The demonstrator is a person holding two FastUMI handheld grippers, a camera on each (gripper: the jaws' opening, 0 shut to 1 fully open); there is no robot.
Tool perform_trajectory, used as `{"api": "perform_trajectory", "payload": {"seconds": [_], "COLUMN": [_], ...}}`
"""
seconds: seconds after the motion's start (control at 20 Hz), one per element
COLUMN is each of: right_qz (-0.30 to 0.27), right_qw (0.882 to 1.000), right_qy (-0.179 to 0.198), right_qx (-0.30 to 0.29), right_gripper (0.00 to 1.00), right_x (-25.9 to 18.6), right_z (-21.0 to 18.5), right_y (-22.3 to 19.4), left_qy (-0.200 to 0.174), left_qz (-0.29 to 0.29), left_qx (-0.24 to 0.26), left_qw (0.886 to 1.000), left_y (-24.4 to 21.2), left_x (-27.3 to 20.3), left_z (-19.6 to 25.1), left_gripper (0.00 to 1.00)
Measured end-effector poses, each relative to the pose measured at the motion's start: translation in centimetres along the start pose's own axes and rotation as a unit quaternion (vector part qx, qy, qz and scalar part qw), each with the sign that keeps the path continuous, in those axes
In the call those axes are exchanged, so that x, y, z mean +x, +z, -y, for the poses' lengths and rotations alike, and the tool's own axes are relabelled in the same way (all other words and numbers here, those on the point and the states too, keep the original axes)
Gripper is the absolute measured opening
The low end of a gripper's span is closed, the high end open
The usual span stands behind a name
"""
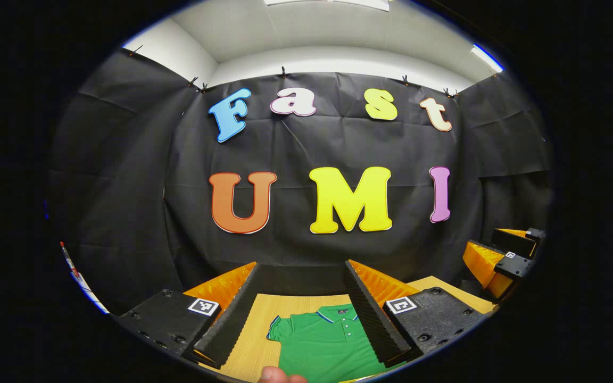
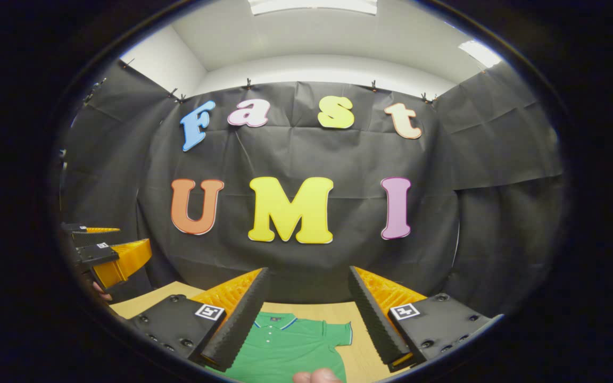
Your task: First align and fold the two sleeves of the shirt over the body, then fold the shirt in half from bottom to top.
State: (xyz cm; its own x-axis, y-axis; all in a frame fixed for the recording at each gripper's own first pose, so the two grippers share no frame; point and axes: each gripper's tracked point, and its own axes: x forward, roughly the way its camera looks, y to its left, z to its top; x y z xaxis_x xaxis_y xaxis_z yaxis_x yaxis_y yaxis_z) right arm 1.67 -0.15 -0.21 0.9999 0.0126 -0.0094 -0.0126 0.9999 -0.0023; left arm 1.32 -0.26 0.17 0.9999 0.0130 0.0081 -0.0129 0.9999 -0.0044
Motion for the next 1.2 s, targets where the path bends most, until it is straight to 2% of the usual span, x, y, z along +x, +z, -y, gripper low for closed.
{"api": "perform_trajectory", "payload": {"seconds": [0.3, 0.6, 0.95, 1.2], "right_qz": [-0.011, -0.021, -0.048, -0.062], "right_qw": [1.0, 1.0, 0.999, 0.998], "right_qy": [0.003, -0.007, -0.024, -0.019], "right_qx": [0.005, 0.0, 0.003, 0.003], "right_gripper": [0.96, 0.96, 0.96, 0.96], "right_x": [1.4, 1.6, 2.3, 3.1], "right_z": [0.3, 1.7, 4.3, 5.5], "right_y": [-0.3, -1.0, -3.0, -4.3], "left_qy": [0.0, -0.026, -0.027, -0.008], "left_qz": [0.008, -0.004, -0.007, -0.01], "left_qx": [-0.011, -0.028, -0.024, -0.024], "left_qw": [1.0, 0.999, 0.999, 1.0], "left_y": [0.1, -1.0, -1.6, -1.7], "left_x": [0.3, 0.7, 1.3, 1.7], "left_z": [0.3, 1.8, 2.3, 2.0], "left_gripper": [0.98, 0.98, 0.98, 0.98]}}
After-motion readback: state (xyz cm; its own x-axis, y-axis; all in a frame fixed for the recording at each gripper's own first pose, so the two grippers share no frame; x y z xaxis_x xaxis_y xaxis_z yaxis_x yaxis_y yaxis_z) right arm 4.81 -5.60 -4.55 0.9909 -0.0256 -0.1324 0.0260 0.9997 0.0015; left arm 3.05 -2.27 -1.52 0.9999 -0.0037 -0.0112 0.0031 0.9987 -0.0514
